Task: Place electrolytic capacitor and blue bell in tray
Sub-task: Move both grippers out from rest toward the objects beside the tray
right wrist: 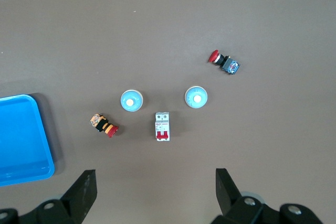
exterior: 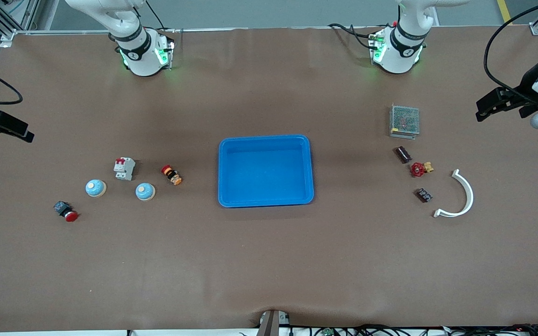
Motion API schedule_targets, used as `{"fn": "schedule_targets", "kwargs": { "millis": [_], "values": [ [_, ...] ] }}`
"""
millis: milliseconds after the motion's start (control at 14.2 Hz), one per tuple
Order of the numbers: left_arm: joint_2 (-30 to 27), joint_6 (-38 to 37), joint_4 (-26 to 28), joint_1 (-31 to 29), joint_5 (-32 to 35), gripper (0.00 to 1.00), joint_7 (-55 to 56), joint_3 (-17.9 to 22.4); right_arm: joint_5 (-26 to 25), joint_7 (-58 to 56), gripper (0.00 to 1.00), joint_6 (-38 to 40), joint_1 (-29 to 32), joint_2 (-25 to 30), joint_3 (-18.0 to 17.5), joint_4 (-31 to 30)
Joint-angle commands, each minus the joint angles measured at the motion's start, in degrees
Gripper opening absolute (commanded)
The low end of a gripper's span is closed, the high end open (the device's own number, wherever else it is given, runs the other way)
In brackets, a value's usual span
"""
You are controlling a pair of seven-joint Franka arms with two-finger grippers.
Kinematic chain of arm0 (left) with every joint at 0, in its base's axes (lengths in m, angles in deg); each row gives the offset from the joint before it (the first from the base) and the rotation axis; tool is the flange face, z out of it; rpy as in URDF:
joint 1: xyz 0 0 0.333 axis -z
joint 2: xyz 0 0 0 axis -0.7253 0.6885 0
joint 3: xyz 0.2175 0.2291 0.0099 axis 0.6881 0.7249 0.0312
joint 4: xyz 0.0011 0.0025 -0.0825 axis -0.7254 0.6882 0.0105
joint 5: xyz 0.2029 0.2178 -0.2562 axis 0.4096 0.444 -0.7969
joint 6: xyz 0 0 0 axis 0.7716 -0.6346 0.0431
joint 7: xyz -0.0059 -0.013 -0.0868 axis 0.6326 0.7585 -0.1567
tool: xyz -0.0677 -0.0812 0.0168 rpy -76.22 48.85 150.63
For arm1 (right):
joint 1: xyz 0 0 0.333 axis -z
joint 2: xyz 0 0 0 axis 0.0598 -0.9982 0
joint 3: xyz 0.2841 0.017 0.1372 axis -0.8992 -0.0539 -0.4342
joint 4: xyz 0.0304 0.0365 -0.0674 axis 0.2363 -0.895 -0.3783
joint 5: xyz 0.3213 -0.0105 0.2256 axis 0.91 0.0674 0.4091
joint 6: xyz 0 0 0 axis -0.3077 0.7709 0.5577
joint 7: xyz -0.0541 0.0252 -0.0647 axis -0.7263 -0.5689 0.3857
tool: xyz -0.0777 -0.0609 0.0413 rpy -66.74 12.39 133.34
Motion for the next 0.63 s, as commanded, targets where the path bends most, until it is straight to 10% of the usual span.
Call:
{"fn": "schedule_targets", "kwargs": {
  "millis": [0,562],
  "values": [
    [0.5,-1.2,-1.2,-0.4,-0.3,1.00,-0.3,-0.3,0.2,0.9,1.00,-0.3,0.1,0.7,0.0,-0.8],
    [4.0,-1.0,-0.1,-0.5,3.0,1.00,0.5,-0.3,0.6,-0.2,1.00,-2.6,6.4,-0.7,0.1,-3.2]
  ]
}}
